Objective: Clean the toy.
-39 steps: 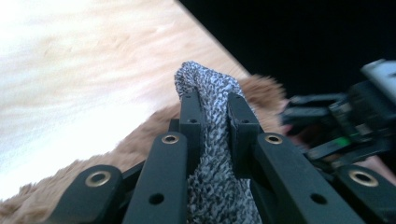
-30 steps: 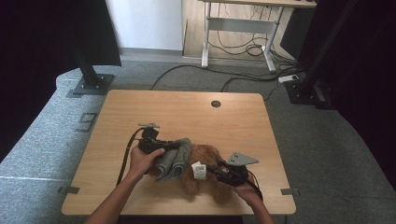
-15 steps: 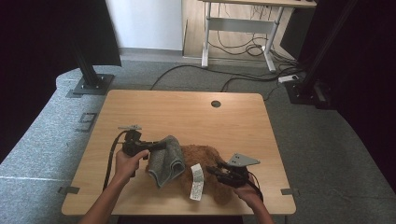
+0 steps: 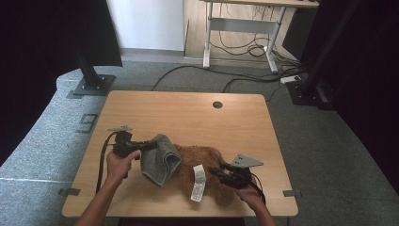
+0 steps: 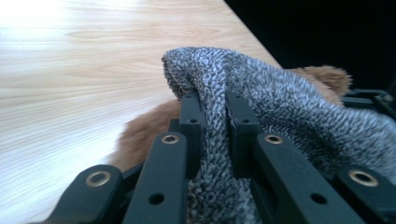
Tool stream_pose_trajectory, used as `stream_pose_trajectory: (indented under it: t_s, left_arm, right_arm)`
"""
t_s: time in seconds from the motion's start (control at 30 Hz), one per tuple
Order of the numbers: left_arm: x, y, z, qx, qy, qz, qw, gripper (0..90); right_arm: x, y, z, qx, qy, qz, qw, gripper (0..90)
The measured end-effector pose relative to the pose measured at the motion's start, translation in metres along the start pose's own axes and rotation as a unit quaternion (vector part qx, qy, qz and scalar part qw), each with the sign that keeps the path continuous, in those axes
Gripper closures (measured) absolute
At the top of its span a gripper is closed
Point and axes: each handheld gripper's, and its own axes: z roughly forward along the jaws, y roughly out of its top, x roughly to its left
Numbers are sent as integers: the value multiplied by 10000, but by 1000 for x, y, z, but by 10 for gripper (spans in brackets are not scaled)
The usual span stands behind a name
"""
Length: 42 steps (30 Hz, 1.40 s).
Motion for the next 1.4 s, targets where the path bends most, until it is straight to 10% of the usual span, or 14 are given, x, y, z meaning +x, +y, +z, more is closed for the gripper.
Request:
stream_pose_trajectory:
  t_s: [0.23, 0.53, 0.9, 1.4]
  left_arm:
    - [7, -2, -9, -110, 141, -43, 9998, 800]
    - [-35, 33, 3, -333, -449, 317, 9979, 812]
    - [-85, 46, 75, 212, -1042, 565, 9927, 811]
    - [-109, 37, 123, 937, -786, 849, 9889, 808]
  right_arm:
    - [-1, 0, 1, -12, 0, 39, 10000, 634]
    - [1, -1, 5, -2, 60, 19, 10000, 643]
    - [2, -3, 4, 2, 77, -29, 10000, 643]
    - [3, -5, 3, 35, 31, -101, 9999, 577]
